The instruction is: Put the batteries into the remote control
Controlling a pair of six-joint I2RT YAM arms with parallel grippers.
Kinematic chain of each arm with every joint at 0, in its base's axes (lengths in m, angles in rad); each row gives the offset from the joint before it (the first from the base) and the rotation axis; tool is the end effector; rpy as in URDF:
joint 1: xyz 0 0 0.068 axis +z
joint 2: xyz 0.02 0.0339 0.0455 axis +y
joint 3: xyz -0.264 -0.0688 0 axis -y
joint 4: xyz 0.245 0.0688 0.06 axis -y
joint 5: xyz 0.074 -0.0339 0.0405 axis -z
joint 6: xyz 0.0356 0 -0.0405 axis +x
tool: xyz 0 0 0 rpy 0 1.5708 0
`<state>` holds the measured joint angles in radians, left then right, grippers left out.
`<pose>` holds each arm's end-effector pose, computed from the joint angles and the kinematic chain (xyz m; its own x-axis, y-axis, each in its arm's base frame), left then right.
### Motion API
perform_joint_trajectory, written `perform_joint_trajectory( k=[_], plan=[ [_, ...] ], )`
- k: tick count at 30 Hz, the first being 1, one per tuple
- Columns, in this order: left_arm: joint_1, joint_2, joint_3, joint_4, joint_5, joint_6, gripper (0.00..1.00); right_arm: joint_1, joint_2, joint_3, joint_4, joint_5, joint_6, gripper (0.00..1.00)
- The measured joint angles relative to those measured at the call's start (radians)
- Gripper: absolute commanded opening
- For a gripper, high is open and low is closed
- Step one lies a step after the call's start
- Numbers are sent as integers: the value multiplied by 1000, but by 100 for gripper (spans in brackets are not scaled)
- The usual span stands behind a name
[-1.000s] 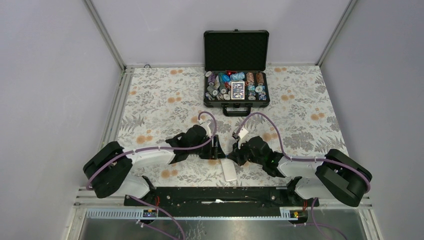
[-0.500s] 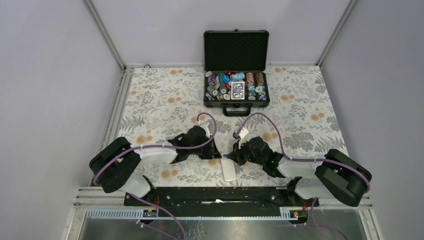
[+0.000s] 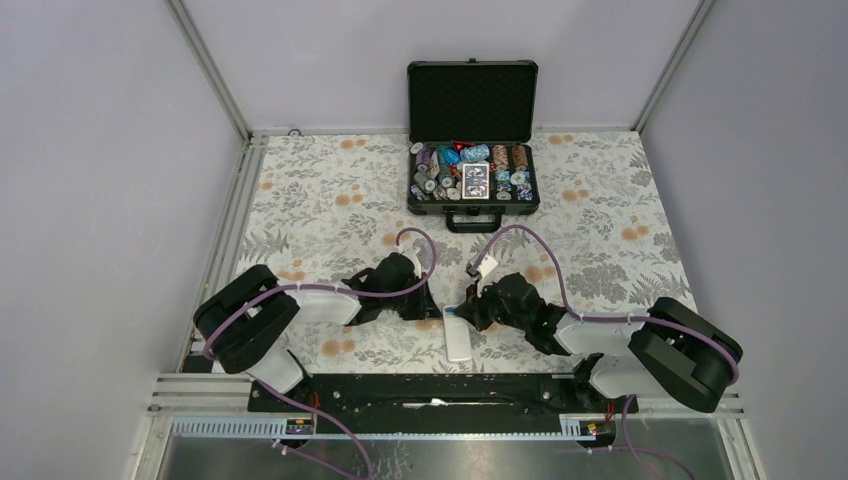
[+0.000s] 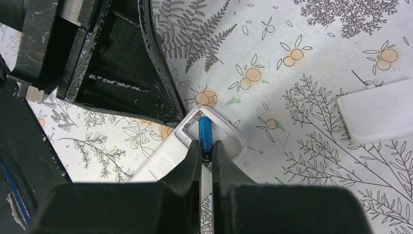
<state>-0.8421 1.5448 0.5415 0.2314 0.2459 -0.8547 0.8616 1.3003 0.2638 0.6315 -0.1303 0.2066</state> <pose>0.1755 -0.2096 0.1274 -0.9384 -0.0475 -0.3423 0.2009 0.7311 -0.6520 0.1439 0.1748 0.1445 -0.4214 -0.1788 -0.8891 -0.7599 0.6046 0.2386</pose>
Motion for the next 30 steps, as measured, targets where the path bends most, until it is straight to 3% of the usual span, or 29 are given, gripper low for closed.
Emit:
perform_joint_trajectory(
  k=[14,30],
  plan=[
    [7,13,13,-1,17,19,0,-1,4,0,6,13,0,0],
    [14,13,21,-13,16,47,0,-1,5,-1,6,37,6,28]
  ],
)
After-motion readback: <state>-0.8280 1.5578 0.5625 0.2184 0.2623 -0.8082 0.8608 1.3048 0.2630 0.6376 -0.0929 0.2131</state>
